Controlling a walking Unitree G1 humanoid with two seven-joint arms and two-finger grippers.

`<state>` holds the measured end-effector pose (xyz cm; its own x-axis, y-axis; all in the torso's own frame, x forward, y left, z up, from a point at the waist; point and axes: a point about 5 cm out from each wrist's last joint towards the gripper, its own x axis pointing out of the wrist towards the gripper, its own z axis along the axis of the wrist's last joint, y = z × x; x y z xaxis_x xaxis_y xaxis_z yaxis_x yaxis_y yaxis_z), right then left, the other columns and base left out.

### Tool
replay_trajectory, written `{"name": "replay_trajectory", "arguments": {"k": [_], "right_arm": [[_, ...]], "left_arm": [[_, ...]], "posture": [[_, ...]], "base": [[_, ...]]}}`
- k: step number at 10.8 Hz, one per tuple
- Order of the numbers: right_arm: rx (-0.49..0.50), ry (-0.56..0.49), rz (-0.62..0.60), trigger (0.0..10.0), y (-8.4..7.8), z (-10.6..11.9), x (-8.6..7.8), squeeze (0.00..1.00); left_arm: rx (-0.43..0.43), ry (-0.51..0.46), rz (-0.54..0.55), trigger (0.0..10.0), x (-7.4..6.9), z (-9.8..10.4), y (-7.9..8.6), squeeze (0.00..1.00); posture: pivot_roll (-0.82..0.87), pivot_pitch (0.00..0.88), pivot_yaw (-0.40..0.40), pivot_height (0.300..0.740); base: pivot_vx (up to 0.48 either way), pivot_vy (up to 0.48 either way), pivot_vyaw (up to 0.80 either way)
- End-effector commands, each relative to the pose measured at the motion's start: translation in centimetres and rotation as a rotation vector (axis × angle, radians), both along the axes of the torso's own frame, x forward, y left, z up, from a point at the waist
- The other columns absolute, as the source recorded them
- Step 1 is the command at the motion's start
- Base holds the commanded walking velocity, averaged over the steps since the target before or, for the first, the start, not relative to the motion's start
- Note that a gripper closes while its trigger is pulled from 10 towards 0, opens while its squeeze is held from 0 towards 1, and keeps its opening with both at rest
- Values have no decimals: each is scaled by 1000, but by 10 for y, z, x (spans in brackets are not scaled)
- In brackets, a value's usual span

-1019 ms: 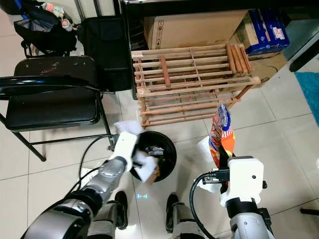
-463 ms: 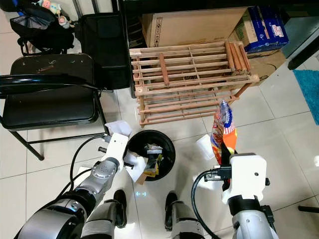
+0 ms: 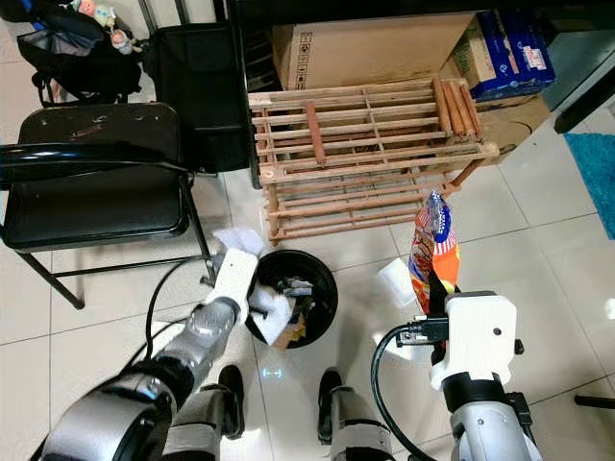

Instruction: Picking trash to rubbish bin

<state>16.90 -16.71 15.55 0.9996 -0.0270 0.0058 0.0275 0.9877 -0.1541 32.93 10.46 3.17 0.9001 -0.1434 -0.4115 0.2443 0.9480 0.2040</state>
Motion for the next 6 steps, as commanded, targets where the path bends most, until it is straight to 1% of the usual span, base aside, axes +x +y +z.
{"name": "replay_trajectory", "arguments": {"k": [1,3,6], "right_arm": [[-19,10,-15,10000,-4,1,-5,0],[-17,13,-16,10000,-4,1,-5,0],[-9,44,-6,10000,-1,-2,-12,0]], "left_arm": [[11,41,7,10000,-7,-9,-1,0],[19,39,19,10000,-6,-9,2,0],[27,69,26,10000,-16,-20,7,0]], "posture": [[-188,368,-113,740],[-189,368,-111,740],[-205,398,-136,740]], "base": [[0,0,0],[0,0,0],[0,0,0]]}}
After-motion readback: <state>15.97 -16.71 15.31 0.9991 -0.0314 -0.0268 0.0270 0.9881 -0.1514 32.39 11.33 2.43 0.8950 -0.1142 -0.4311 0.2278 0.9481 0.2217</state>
